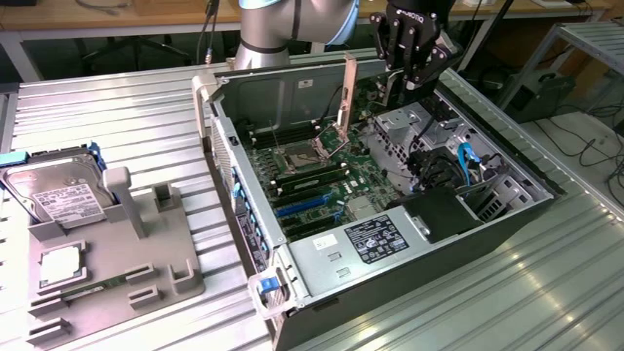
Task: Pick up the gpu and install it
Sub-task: 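Insert the gpu into the slot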
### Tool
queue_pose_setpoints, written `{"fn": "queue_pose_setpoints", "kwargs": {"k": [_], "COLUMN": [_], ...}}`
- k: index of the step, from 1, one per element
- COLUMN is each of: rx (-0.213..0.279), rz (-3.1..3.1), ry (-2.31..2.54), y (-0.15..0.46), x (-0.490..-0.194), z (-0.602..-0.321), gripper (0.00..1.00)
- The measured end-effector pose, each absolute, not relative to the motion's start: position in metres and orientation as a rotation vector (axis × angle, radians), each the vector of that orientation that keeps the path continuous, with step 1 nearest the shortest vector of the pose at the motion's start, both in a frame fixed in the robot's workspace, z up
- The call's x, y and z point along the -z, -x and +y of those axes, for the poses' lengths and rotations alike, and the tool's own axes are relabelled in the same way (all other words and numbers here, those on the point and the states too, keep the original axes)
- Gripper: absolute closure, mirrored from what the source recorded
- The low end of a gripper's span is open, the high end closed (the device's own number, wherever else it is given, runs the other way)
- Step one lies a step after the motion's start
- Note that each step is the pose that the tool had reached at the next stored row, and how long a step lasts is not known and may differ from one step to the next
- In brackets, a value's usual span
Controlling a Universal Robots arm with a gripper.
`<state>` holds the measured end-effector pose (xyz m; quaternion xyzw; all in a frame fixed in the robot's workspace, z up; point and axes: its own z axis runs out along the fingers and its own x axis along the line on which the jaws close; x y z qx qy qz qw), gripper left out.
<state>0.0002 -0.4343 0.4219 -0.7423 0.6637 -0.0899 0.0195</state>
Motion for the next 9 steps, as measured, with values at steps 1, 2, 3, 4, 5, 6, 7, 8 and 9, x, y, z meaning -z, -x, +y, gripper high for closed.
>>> {"fn": "queue_pose_setpoints", "kwargs": {"k": [1,2,3,4,5,6,7,8,9], "rx": [0.279,0.279,0.279,0.279,0.279,0.279,0.279,0.279,0.279], "rz": [2.06,2.06,2.06,2.06,2.06,2.059,2.059,2.06,2.06], "ry": [2.304,2.304,2.304,2.304,2.304,2.304,2.304,2.304,2.304], "y": [-0.0002,-0.0002,-0.0002,-0.0002,-0.0002,-0.0002,-0.0002,-0.0002,-0.0002], "x": [-0.4219,-0.4219,-0.4219,-0.4219,-0.4219,-0.4219,-0.4219,-0.4219,-0.4219], "z": [-0.4343,-0.4343,-0.4343,-0.4343,-0.4343,-0.4343,-0.4343,-0.4343,-0.4343], "gripper": [0.72,0.72,0.72,0.72,0.72,0.72,0.72,0.72,0.72]}}
